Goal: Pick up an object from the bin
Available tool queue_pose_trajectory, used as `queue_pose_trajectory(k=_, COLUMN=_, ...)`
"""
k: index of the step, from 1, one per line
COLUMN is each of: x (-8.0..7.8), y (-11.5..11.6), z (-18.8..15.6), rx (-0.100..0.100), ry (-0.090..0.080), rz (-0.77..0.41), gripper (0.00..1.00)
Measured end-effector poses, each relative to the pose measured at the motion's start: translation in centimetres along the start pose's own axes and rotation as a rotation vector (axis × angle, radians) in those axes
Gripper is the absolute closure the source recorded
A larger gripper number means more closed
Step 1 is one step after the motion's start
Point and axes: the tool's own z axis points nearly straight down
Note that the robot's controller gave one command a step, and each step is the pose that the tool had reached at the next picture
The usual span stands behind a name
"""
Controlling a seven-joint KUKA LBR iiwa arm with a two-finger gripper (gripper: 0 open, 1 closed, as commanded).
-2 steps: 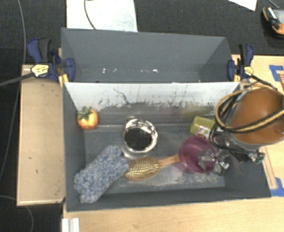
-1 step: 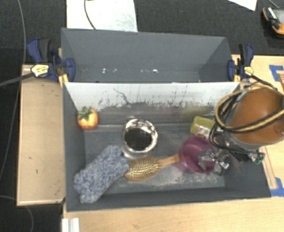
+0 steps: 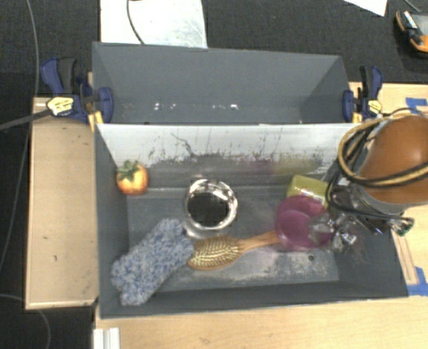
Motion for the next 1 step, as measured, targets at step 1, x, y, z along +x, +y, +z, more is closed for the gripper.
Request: queue_pose_trajectory(k=1, x=0.45, y=0.73, z=-6.12, rx=-0.003, ry=0.002, rz=-0.021, gripper=1.0)
